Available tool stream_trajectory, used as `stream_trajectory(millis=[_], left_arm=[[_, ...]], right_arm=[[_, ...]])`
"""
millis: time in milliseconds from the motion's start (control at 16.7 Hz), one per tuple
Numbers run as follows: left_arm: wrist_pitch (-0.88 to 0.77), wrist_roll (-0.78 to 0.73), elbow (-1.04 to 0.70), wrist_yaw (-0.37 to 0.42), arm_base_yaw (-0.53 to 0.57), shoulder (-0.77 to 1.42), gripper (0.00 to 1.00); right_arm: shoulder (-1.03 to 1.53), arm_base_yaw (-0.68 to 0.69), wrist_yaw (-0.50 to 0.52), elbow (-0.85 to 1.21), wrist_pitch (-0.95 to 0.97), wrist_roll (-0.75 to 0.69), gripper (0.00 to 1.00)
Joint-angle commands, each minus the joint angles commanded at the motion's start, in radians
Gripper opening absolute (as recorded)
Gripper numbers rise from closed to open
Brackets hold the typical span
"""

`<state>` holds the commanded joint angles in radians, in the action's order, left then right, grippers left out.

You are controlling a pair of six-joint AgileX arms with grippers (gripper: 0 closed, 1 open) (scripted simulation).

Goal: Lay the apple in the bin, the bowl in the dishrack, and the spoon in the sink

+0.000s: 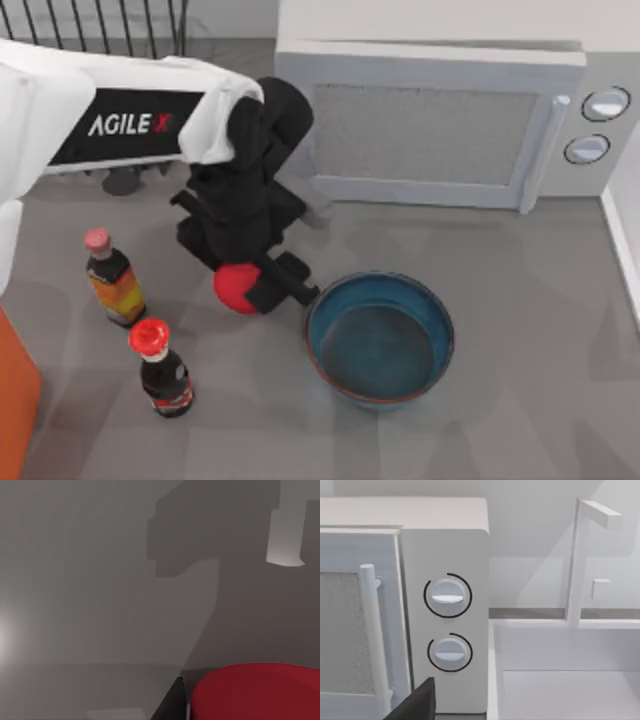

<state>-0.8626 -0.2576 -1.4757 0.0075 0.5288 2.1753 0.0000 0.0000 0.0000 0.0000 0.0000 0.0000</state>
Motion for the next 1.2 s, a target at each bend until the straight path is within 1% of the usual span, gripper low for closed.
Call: stream_trajectory(millis=[300, 960, 1200], left_arm=[[-0.040, 0.001, -0.031, 0.002, 0.001, -0.022, 0.00], [-0.344, 0.004, -0.246, 0.001, 0.003, -0.110, 0.00], [-0.361, 0.005, -0.258, 0.001, 0.001, -0.119, 0.00]], right_arm=[[0.000, 0.000, 0.000, 0.000, 0.000, 0.000, 1.00], [0.000, 0.000, 0.000, 0.000, 0.000, 0.000, 1.00], [0.000, 0.000, 0.000, 0.000, 0.000, 0.000, 1.00]])
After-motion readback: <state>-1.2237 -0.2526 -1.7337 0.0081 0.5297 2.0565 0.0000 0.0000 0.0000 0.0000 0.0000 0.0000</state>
